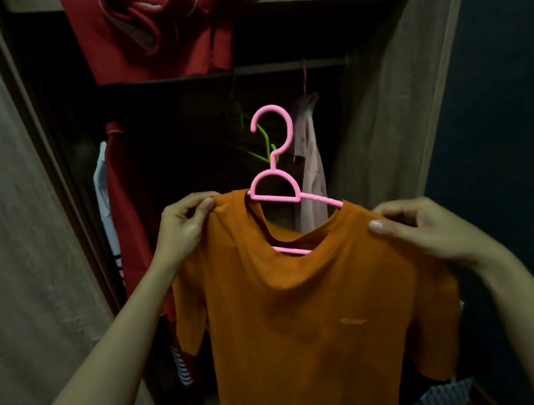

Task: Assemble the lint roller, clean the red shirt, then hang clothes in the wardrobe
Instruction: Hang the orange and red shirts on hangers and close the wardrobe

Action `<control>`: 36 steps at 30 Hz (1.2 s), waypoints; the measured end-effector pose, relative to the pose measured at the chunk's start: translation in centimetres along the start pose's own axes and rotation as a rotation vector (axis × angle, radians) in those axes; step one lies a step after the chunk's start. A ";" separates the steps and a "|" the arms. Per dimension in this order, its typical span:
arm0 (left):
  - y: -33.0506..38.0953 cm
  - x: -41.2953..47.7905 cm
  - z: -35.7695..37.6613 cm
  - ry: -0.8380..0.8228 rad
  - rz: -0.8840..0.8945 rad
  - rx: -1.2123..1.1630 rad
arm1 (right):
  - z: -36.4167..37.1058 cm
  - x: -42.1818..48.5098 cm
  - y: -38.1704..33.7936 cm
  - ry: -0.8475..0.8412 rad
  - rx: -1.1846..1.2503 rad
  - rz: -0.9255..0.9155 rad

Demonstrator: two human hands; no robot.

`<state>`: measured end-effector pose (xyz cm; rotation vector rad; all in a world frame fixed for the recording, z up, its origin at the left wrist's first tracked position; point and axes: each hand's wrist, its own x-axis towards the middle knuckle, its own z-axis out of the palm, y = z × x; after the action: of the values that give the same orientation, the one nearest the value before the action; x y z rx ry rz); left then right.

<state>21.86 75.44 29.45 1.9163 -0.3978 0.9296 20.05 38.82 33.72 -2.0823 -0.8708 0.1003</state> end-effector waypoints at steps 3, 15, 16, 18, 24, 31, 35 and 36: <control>0.2 0.2 0.5 0.028 -0.022 -0.047 | 0.4 -0.1 -0.1 0.086 0.103 0.002; -2.9 0.0 -0.7 0.029 -0.173 0.159 | -0.2 -1.4 -0.3 0.255 0.169 0.071; -2.9 0.0 -0.7 0.050 -0.162 0.177 | -0.2 -1.3 -0.4 0.260 0.167 0.075; -2.7 0.1 -0.7 0.080 -0.161 0.220 | -0.1 -1.0 -0.5 0.269 0.170 0.080; -1.9 -0.5 -2.6 0.163 0.042 0.564 | 2.8 1.8 -0.4 0.382 0.269 0.106; -1.1 -1.2 -6.9 0.466 0.262 0.981 | 11.4 9.5 -0.4 0.479 0.297 0.094; -2.5 -0.9 -10.1 0.544 0.166 1.075 | 14.0 14.0 -2.0 0.561 0.256 0.054; -3.2 -0.8 -10.8 0.541 0.138 1.089 | 14.4 15.1 -2.3 0.585 0.249 0.040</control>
<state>18.55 86.16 29.92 2.4250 0.4068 1.9532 24.89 58.87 29.83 -1.7511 -0.4314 -0.3477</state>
